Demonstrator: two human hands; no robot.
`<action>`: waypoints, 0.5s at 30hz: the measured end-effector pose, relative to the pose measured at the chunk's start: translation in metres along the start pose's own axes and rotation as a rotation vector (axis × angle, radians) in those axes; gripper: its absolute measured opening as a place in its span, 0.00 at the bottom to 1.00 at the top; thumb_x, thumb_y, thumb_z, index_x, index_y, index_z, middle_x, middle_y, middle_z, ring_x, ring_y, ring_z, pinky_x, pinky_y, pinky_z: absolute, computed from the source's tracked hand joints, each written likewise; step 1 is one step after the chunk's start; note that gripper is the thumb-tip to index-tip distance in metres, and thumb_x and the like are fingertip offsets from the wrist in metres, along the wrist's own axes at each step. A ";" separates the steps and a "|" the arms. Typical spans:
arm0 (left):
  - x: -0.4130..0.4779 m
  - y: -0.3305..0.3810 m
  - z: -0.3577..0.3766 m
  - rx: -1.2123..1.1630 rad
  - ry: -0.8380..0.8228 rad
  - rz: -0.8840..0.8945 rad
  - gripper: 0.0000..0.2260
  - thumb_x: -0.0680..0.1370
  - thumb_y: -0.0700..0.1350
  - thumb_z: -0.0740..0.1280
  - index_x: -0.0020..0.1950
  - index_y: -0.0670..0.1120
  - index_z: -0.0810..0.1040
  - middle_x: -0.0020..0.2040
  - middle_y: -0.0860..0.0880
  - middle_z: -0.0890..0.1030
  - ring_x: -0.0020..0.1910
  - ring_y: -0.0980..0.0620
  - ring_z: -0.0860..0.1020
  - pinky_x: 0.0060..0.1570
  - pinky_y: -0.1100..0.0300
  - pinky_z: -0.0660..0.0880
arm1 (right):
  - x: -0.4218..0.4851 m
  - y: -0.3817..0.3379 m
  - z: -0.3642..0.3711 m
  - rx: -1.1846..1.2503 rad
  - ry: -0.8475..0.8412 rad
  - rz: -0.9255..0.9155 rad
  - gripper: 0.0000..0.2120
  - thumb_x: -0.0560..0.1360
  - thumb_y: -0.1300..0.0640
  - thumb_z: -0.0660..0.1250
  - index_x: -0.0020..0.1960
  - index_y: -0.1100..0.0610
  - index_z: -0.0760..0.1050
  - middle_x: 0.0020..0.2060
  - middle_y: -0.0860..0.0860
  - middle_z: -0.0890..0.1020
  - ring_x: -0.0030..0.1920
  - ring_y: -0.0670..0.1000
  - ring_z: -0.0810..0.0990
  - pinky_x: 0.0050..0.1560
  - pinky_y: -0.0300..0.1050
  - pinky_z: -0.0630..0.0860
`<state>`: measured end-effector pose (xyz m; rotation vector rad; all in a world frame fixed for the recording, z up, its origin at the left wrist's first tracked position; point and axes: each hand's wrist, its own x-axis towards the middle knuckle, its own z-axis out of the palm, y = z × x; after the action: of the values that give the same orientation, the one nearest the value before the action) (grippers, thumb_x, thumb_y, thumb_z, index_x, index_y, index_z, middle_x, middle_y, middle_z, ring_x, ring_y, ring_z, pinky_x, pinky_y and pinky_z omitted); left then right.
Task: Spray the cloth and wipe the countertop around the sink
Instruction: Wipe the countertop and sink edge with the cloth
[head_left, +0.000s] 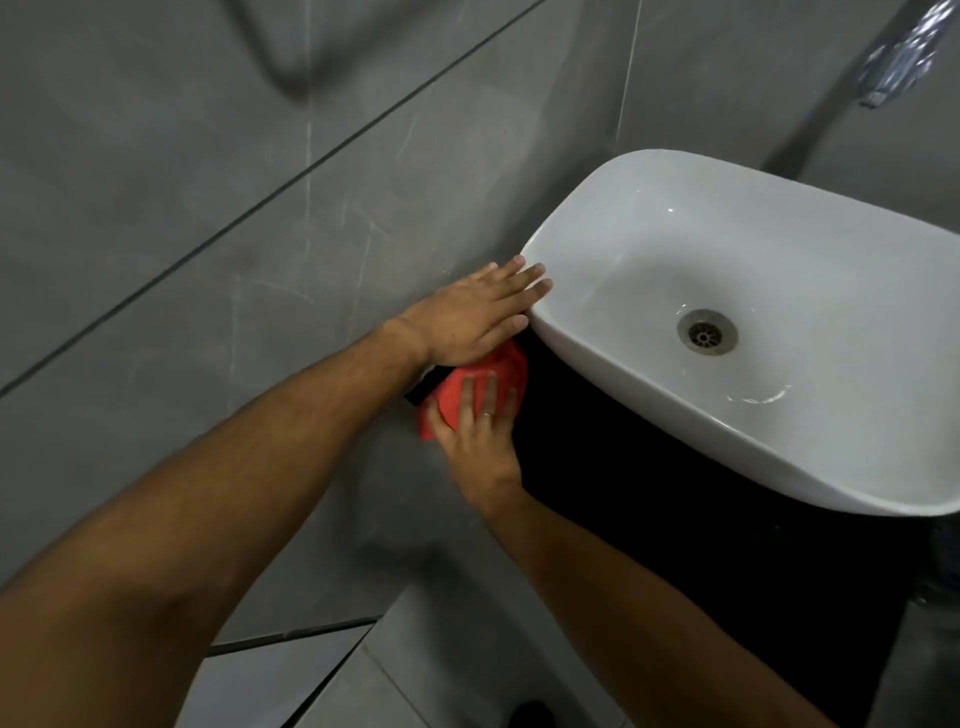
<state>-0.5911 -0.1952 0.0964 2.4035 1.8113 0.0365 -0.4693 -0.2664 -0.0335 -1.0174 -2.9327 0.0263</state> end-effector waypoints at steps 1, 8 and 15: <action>0.000 -0.001 0.001 -0.003 0.004 0.001 0.24 0.85 0.48 0.52 0.81 0.45 0.53 0.82 0.45 0.52 0.81 0.44 0.47 0.80 0.49 0.47 | 0.014 -0.009 0.002 -0.009 -0.018 0.011 0.24 0.82 0.51 0.55 0.77 0.47 0.57 0.75 0.69 0.62 0.73 0.76 0.59 0.69 0.77 0.57; -0.001 -0.003 0.006 -0.053 0.004 -0.019 0.24 0.85 0.48 0.51 0.81 0.47 0.51 0.82 0.46 0.51 0.81 0.46 0.46 0.80 0.46 0.47 | 0.048 -0.029 0.007 -0.080 -0.051 -0.019 0.25 0.82 0.55 0.54 0.77 0.58 0.53 0.74 0.71 0.62 0.74 0.77 0.55 0.71 0.78 0.53; -0.003 -0.003 0.007 -0.057 0.024 -0.034 0.24 0.85 0.48 0.51 0.81 0.47 0.52 0.82 0.46 0.53 0.81 0.46 0.47 0.80 0.47 0.47 | 0.015 -0.010 0.002 -0.080 0.140 -0.059 0.19 0.79 0.52 0.61 0.70 0.52 0.70 0.69 0.67 0.73 0.70 0.70 0.71 0.66 0.68 0.72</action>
<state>-0.5939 -0.1980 0.0889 2.3436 1.8354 0.1126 -0.4870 -0.2651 -0.0345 -0.9022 -2.8549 -0.1584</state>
